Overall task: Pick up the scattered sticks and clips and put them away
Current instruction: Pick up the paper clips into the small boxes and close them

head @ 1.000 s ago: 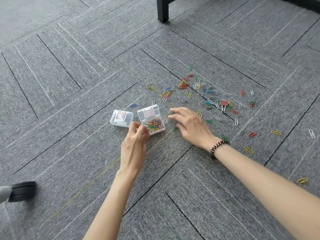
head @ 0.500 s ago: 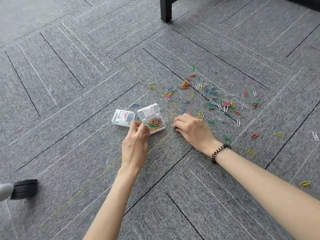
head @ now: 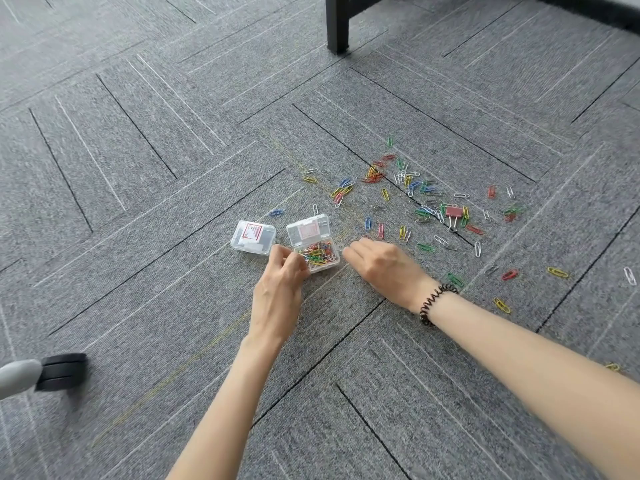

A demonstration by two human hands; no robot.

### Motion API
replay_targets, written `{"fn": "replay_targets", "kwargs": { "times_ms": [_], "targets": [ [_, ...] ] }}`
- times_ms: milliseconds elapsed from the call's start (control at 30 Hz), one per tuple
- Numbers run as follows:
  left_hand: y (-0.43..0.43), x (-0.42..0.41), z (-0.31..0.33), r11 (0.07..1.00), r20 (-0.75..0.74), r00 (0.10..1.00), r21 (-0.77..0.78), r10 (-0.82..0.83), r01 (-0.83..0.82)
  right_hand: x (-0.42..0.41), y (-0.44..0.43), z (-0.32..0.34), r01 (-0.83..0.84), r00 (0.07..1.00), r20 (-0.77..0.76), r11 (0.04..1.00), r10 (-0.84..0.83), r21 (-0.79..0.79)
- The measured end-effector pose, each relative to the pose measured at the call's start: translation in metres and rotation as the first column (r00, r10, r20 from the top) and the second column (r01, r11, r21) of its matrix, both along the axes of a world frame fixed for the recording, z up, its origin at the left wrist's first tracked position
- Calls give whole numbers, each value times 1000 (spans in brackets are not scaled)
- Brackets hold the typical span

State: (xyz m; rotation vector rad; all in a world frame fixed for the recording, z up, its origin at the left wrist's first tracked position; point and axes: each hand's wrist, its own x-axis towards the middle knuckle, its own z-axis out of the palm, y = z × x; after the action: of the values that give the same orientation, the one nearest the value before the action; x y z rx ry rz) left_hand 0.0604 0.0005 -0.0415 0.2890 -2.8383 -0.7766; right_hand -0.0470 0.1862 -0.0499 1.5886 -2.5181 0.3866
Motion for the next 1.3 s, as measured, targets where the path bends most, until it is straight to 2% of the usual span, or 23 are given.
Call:
{"fn": "replay_targets", "kwargs": {
  "times_ms": [133, 200, 433, 667, 800, 900, 1033, 1133, 1300],
  "targets": [
    [13, -2, -3, 998, -12, 998, -3, -56, 56, 5, 3, 12, 175, 979, 147, 955, -143, -239],
    [23, -3, -5, 996, -17, 996, 12, -87, 87, 10, 1, 15, 246, 960, 209, 920, -187, -305],
    [34, -12, -3, 997, -64, 994, -3, -83, 83, 10, 8, 9, 379, 901, 327, 886, -286, -267],
    [5, -44, 7, 999, -124, 991, -24, 46, -49, -10, 20, 14, 441, 884, 244, 886, -399, -146],
    [-19, -75, 9, 976, -100, 983, -140, 154, -168, -25, 23, 11, 484, 857, 215, 875, -469, -21],
    [-33, -93, 4, 945, -47, 974, -235, 222, -226, -28, 24, 9, 484, 855, 210, 875, -475, 7],
    [-43, -101, -3, 915, 61, 966, -342, 251, -216, -26, 25, 1, 429, 883, 192, 903, -428, 41],
    [-38, -99, -2, 906, 65, 972, -382, 227, -186, -22, 28, -2, 390, 912, 121, 920, -392, 44],
    [-36, -101, 1, 930, 81, 986, -350, 148, -111, -20, 36, 0, 318, 947, 45, 948, -319, 33]
  ]
}}
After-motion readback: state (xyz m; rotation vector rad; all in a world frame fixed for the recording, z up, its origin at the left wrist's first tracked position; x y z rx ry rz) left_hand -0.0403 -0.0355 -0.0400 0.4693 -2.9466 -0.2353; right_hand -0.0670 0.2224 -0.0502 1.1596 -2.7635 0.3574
